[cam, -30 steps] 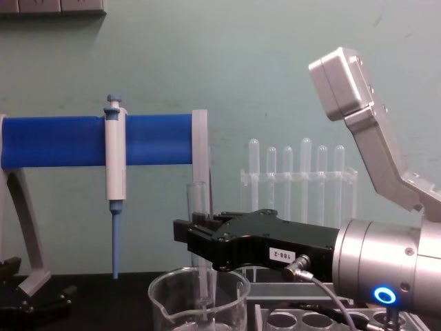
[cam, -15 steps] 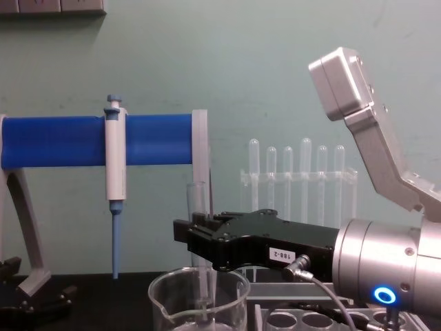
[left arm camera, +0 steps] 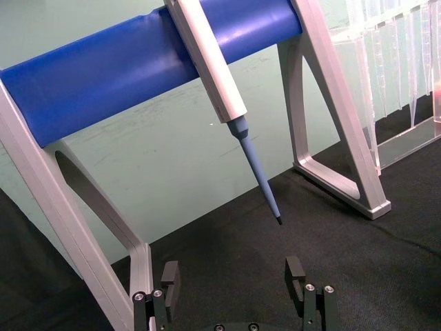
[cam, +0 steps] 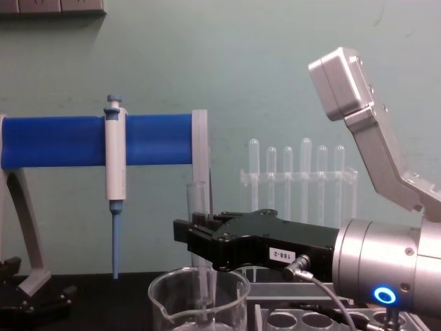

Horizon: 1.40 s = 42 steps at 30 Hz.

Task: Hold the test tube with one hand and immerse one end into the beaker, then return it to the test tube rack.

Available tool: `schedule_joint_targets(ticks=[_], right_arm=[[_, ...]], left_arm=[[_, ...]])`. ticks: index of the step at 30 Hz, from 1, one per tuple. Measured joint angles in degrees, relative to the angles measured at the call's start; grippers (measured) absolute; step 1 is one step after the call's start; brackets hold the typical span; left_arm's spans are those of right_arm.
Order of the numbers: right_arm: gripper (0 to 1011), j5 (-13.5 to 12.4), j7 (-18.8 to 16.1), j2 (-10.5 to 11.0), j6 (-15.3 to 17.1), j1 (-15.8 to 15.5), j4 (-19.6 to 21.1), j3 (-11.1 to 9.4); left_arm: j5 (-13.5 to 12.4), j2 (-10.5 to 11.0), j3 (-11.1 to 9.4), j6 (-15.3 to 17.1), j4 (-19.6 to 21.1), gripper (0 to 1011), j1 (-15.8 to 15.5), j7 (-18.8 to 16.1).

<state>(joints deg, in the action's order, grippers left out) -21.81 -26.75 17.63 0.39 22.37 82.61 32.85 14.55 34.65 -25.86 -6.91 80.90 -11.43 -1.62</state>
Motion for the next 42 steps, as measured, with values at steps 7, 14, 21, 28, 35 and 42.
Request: schedule_joint_targets(ticks=[7,14,21,28,35,42], right_arm=[[224,0.00,0.00,0.00,0.00,0.00,0.00,0.00],[225,0.00,0.00,0.00,0.00,0.00,0.00,0.00],[225,0.00,0.00,0.00,0.00,0.00,0.00,0.00],[225,0.00,0.00,0.00,0.00,0.00,0.00,0.00],[224,0.00,0.00,0.00,0.00,0.00,0.00,0.00],[225,0.00,0.00,0.00,0.00,0.00,0.00,0.00]], left_arm=[[0.00,0.00,0.00,0.00,0.00,1000,0.00,0.00],[0.00,0.00,0.00,0.00,0.00,1000,0.00,0.00],[0.00,0.00,0.00,0.00,0.00,1000,0.00,0.00],[0.00,0.00,0.00,0.00,0.00,1000,0.00,0.00],[0.00,0.00,0.00,0.00,0.00,1000,0.00,0.00],[0.00,0.00,0.00,0.00,0.00,1000,0.00,0.00]])
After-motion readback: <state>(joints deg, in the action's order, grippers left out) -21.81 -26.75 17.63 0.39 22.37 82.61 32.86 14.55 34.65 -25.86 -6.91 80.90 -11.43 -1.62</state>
